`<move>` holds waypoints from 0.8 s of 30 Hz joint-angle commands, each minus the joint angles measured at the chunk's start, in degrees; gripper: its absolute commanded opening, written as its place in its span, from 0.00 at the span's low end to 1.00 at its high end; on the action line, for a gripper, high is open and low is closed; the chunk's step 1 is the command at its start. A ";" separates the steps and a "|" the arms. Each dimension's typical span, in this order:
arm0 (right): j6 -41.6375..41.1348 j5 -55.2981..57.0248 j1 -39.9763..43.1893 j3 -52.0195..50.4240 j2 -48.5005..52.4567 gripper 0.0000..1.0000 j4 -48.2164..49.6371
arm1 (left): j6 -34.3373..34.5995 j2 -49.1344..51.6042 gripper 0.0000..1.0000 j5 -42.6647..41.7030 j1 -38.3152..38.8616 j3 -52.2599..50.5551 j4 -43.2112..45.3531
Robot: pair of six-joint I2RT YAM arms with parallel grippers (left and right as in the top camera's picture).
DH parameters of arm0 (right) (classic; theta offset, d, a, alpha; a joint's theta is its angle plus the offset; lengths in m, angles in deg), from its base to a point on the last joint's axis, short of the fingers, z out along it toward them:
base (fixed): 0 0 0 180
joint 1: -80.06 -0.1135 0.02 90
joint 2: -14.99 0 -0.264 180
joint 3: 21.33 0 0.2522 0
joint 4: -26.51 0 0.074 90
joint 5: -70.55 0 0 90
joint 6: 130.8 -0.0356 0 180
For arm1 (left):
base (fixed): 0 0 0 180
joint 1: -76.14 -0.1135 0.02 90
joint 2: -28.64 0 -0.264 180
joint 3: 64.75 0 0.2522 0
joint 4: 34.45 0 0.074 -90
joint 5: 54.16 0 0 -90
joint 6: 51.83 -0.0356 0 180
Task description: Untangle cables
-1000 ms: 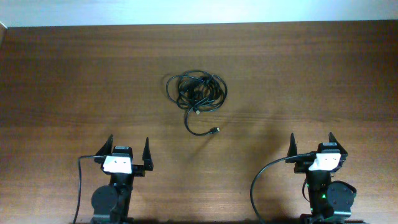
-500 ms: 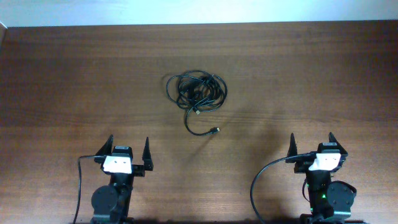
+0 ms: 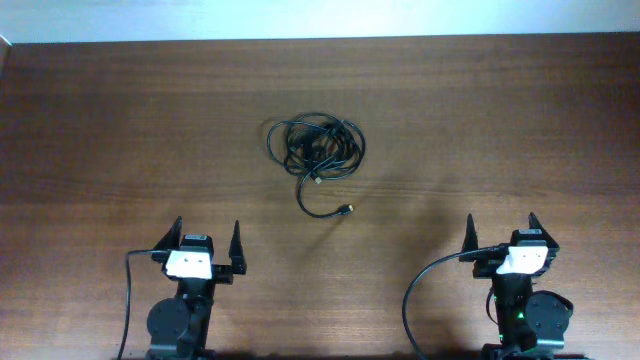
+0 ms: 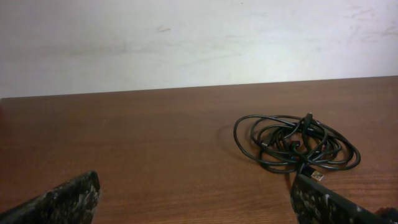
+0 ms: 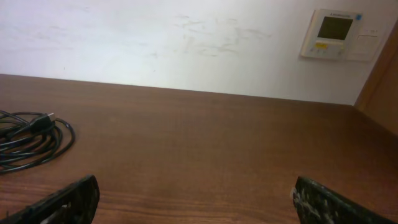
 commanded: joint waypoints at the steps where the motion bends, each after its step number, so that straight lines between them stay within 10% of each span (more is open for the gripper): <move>1: -0.52 -0.76 0.42 -0.26 0.09 0.99 -0.28 | -1.11 -0.09 0.98 0.57 0.26 -0.04 -0.50; 8: -2.91 -5.14 0.35 -0.26 0.13 0.99 -0.04 | -1.11 -0.09 0.98 0.57 0.26 -0.04 -0.50; 12: -29.29 -8.92 0.33 -0.26 0.15 0.99 0.37 | -1.09 -0.09 0.98 0.11 0.26 -0.04 -0.55; 24: -22.71 -13.03 0.35 6.93 8.39 0.99 -3.30 | 1.73 17.99 0.98 -1.99 0.26 23.32 -18.36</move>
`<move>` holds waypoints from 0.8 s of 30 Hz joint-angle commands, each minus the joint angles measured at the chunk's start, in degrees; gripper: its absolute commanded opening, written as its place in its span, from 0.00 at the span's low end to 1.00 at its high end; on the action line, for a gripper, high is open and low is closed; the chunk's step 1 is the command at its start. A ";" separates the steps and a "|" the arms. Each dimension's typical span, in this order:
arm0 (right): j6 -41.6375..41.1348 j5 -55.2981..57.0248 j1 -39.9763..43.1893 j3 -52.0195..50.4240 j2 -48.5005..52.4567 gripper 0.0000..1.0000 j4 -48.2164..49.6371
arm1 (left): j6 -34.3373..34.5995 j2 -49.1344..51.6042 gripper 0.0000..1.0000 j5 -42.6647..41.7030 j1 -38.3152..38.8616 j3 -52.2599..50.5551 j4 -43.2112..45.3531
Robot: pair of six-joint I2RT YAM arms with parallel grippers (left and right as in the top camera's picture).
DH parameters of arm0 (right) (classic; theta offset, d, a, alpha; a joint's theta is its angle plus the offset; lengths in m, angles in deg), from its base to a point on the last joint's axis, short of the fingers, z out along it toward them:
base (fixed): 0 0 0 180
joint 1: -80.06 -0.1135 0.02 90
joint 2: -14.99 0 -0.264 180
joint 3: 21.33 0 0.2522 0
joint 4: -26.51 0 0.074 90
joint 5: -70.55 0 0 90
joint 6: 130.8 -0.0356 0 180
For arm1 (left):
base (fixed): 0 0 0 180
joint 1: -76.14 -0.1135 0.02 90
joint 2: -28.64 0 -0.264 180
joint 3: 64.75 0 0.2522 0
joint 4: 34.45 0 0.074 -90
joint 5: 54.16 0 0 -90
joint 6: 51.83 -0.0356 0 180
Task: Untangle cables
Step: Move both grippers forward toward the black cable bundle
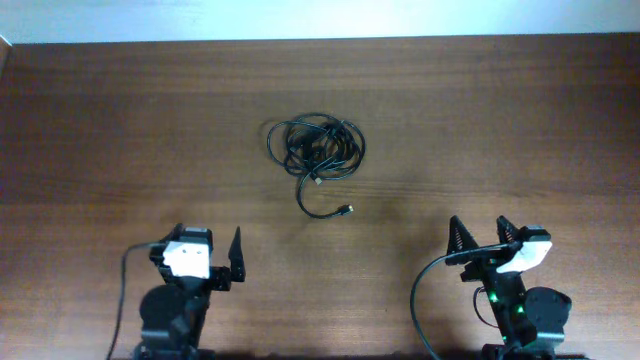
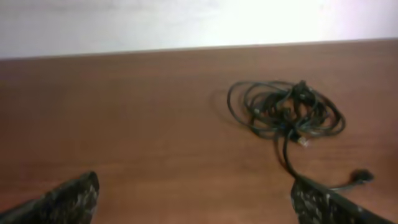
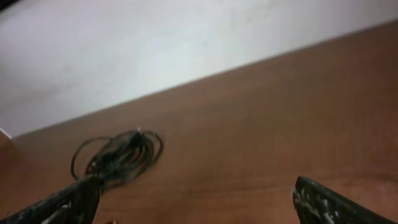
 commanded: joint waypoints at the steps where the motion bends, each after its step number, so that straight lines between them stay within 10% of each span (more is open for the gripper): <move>1: 3.52 -1.22 0.35 7.06 5.75 0.99 -2.29 | 0.76 11.43 0.98 -0.96 0.28 12.72 -3.96; 12: 13.38 -6.73 -3.34 43.98 42.42 0.99 -26.36 | -2.16 54.38 0.98 -9.42 0.33 59.04 -29.73; 24: 20.17 11.43 -21.22 61.05 55.34 0.99 -27.52 | 5.11 61.09 0.98 -6.97 1.29 62.27 -24.39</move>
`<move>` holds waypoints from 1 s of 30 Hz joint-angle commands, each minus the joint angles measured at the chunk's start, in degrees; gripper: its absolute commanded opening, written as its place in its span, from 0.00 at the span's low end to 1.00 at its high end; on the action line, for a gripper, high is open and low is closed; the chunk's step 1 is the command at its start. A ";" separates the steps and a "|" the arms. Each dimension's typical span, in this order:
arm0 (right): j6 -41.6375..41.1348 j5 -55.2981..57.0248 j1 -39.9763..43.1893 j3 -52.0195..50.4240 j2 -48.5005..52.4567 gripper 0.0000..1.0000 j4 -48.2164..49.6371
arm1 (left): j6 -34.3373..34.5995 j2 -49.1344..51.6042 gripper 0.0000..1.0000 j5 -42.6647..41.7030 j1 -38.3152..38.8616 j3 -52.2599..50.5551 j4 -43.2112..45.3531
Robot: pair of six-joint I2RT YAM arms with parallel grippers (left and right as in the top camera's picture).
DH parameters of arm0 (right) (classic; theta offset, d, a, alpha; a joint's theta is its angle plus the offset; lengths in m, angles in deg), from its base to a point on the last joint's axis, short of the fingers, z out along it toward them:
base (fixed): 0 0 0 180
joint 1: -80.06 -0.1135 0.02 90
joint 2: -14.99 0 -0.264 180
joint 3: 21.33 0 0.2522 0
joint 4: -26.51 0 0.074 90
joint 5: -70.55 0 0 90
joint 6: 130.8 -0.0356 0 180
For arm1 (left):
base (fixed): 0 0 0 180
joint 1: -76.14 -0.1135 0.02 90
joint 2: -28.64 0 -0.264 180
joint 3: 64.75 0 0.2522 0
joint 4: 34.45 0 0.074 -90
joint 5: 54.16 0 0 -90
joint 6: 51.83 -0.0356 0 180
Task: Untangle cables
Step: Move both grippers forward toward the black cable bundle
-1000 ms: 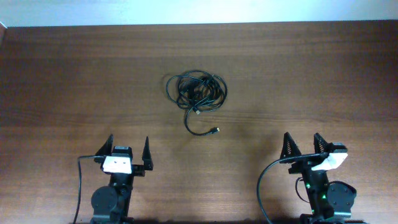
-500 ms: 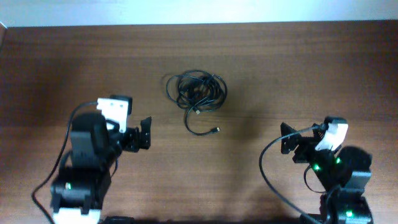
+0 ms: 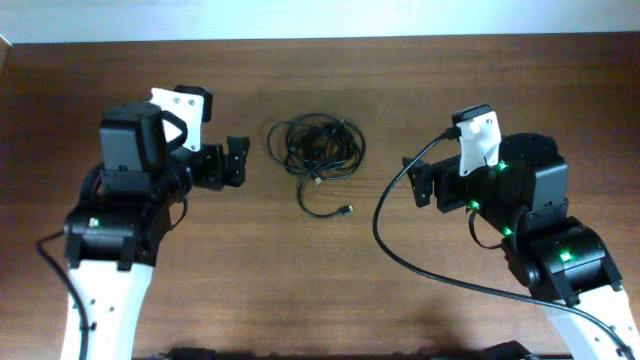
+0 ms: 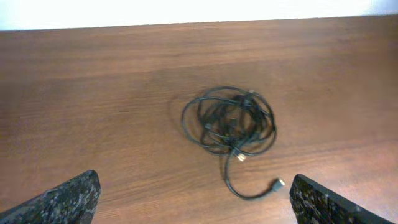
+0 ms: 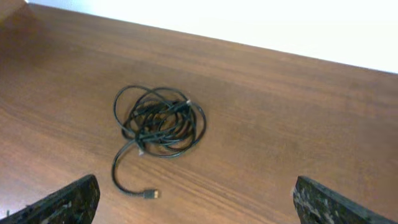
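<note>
A single black cable (image 3: 315,148) lies in a tangled coil at the middle of the wooden table (image 3: 120,80). One loose tail curls toward the front and ends in a plug (image 3: 347,210). My left gripper (image 3: 236,162) hangs above the table just left of the coil, open and empty. My right gripper (image 3: 424,183) hangs to the right of the coil, also open and empty. The left wrist view shows the coil (image 4: 229,119) ahead and the plug (image 4: 278,183) near the right finger. In the right wrist view the coil (image 5: 160,121) and plug (image 5: 151,194) lie ahead to the left.
Each arm's own black lead trails behind it, the right arm's (image 3: 385,235) looping over the table toward the front. A white wall (image 5: 249,18) runs along the table's far edge. Bare wood surrounds the coil.
Both arms were low near the front edge and now stand raised at mid-table, one on each side of the coil. Both grippers stay open. The cable has not moved.
First both arms sat folded at the front edge with open grippers, looking low across the table. Then both wrists had tilted, the right one turned toward the coil. Now both grippers flank the untouched coil from above.
</note>
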 commanded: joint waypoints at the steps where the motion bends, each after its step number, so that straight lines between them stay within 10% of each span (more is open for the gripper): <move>1: 1.22 5.66 -0.04 1.86 1.99 0.99 0.55 | 2.60 5.55 0.98 2.71 2.05 1.27 3.61; 17: 1.57 16.04 -0.15 9.75 10.43 0.99 -7.21 | 0.26 30.60 0.98 23.58 11.13 6.49 13.77; 26: 1.42 16.06 -0.15 9.73 10.43 0.99 -8.66 | 1.11 37.64 0.98 23.12 10.95 6.49 18.88; 30: 1.42 16.06 -0.15 9.73 10.45 0.99 -9.53 | 1.14 41.48 0.98 10.58 8.59 7.89 16.50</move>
